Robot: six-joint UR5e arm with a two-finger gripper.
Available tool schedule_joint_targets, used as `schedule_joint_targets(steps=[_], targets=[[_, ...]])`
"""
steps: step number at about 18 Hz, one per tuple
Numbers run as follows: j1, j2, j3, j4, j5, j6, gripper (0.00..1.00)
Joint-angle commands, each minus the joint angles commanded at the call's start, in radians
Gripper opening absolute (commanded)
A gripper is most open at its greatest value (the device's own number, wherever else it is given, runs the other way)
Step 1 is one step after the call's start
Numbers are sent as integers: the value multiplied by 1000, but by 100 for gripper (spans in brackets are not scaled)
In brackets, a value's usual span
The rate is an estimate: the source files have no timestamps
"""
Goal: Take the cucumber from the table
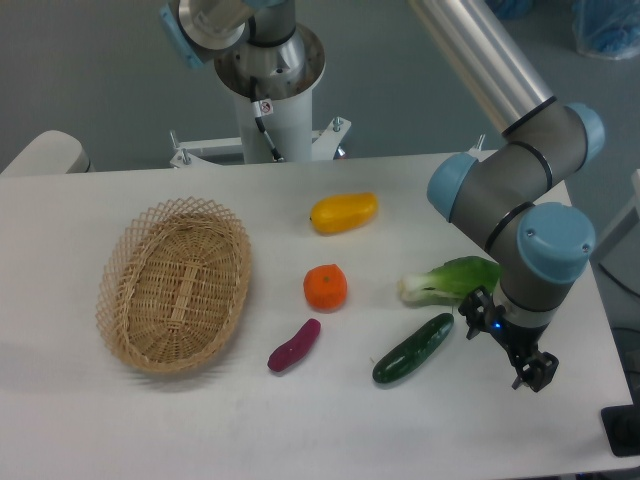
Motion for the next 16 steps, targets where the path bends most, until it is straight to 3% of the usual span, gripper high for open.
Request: schedule_joint_targets(steps=[13, 16], targets=[[-47, 9, -18, 14, 6, -21, 100], [-58, 20, -72, 72, 3, -63, 100]])
